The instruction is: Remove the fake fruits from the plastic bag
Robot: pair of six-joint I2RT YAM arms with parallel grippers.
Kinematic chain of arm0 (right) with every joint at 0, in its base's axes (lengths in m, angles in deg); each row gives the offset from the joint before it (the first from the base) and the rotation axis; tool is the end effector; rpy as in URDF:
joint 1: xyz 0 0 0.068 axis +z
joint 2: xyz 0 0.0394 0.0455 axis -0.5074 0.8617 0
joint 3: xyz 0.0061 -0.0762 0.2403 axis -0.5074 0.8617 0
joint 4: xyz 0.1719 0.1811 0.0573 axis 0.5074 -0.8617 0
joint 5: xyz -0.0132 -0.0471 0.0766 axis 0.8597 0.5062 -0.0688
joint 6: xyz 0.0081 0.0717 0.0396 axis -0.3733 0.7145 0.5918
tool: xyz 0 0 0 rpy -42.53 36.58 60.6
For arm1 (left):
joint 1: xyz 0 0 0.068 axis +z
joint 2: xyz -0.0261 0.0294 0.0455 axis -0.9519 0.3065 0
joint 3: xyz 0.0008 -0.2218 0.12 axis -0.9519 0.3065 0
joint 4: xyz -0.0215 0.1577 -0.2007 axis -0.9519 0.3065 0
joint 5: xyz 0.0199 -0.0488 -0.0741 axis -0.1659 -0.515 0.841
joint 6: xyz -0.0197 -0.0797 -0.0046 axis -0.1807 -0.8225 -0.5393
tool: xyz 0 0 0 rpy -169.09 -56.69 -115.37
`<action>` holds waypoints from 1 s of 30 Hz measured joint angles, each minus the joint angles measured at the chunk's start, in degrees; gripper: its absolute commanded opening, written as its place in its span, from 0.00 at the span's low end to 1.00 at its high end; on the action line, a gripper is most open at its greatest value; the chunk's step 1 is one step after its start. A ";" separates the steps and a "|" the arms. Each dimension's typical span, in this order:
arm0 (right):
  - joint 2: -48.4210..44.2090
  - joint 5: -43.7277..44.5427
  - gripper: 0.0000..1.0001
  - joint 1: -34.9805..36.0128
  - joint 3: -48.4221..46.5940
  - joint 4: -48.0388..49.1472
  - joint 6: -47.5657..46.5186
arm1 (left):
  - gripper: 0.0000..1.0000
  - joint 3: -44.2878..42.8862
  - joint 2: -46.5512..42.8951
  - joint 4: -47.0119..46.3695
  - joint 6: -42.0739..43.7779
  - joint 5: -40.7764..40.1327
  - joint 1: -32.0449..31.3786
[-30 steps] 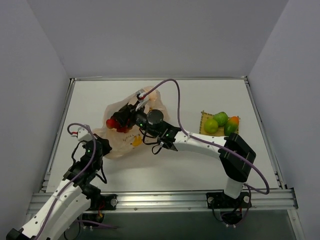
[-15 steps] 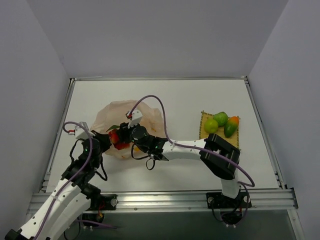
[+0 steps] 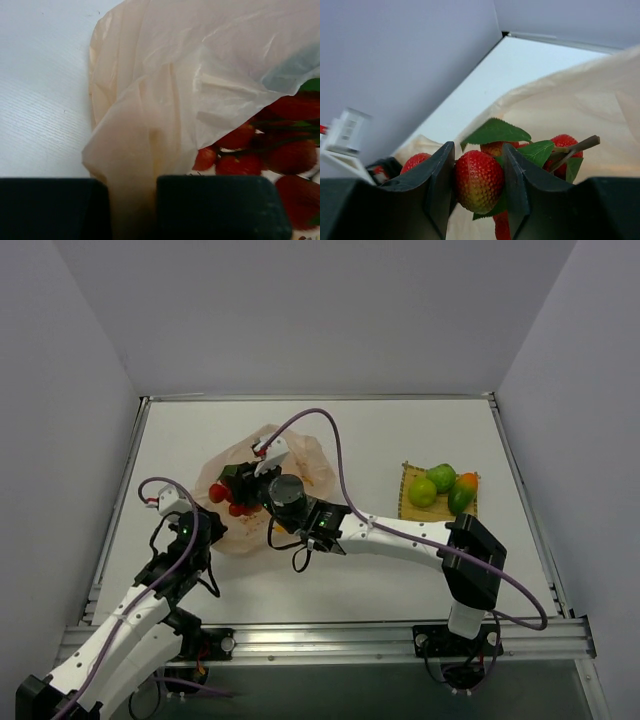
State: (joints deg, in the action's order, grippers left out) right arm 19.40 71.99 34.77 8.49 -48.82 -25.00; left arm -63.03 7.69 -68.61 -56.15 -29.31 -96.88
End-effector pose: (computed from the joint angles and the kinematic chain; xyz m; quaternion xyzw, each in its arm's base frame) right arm 0.2076 0.3969 0.3126 -0.1458 0.6338 0.4215 0.6320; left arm 0.1956 -0.0570 0.2096 -0.3068 0.7652 -0.1933 0.5320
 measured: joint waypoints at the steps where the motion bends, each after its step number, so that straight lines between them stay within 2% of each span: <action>1: -0.68 -0.02 0.00 0.09 -0.66 0.00 -0.17 | 0.02 -0.26 0.68 -0.13 0.13 -0.17 0.00; 8: -1.07 -5.66 0.00 -1.22 -6.64 0.28 0.33 | 0.02 -2.43 3.54 -0.15 0.42 -1.11 0.00; 15: -5.92 -4.85 0.00 -1.86 -6.95 -1.97 -1.99 | 0.02 -4.46 3.56 -1.68 0.35 -2.12 0.00; 20: -19.26 -1.62 0.00 -3.80 -2.38 -4.35 -4.24 | 0.02 -4.66 5.09 -4.07 0.35 -2.64 0.00; 24: -34.21 2.97 0.00 -9.62 4.24 -7.74 -4.39 | 0.02 -4.68 5.60 -5.68 0.42 -2.93 0.11; 30: -53.57 18.51 0.00 -16.44 16.52 -17.14 -2.10 | 0.02 -4.52 3.98 -9.27 1.84 -3.41 0.46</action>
State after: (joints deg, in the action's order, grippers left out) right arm -34.17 90.50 18.33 25.02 -65.95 -27.10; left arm -67.56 11.67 -77.88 -54.31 -32.72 -96.42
